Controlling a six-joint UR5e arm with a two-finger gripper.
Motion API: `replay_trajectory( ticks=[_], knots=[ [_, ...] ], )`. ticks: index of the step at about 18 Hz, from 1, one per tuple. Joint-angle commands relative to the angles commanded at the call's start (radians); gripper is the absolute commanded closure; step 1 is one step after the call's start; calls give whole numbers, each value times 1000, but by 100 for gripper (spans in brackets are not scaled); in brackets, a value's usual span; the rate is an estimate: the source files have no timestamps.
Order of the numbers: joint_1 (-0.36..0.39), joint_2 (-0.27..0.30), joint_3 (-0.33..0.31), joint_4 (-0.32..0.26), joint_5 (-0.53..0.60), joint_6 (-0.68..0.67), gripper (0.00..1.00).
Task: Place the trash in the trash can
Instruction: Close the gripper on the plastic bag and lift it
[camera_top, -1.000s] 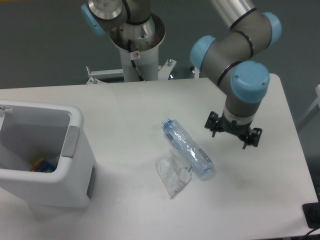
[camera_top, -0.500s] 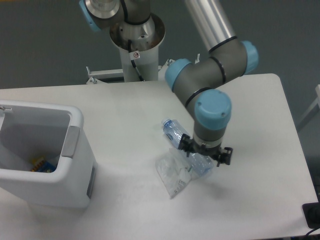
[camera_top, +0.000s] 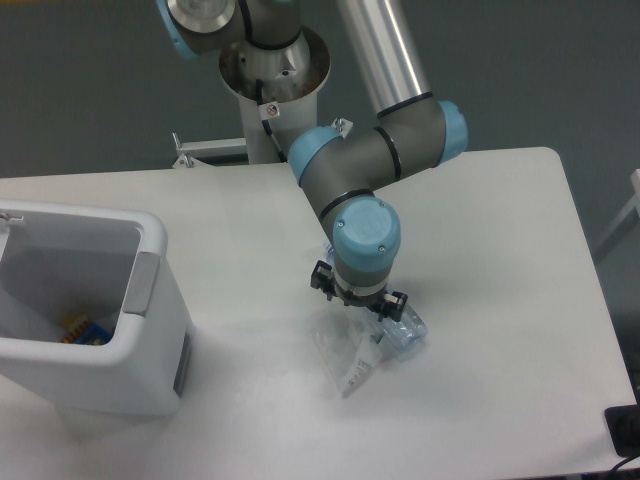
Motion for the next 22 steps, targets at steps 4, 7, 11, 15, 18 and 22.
replay_trajectory(
  ticks=[4, 7, 11, 15, 18, 22],
  knots=[
    [-3, -6, 2, 22, -2, -37, 44],
    [-6, -9, 8, 22, -2, -72, 74],
    [-6, -14, 31, 25, -12, -98, 100],
    [-2, -11, 54, 23, -75, -118, 100],
    [24, -2, 87, 22, -193, -127, 100],
    [70, -8, 158, 14, -402, -219, 100]
  ],
)
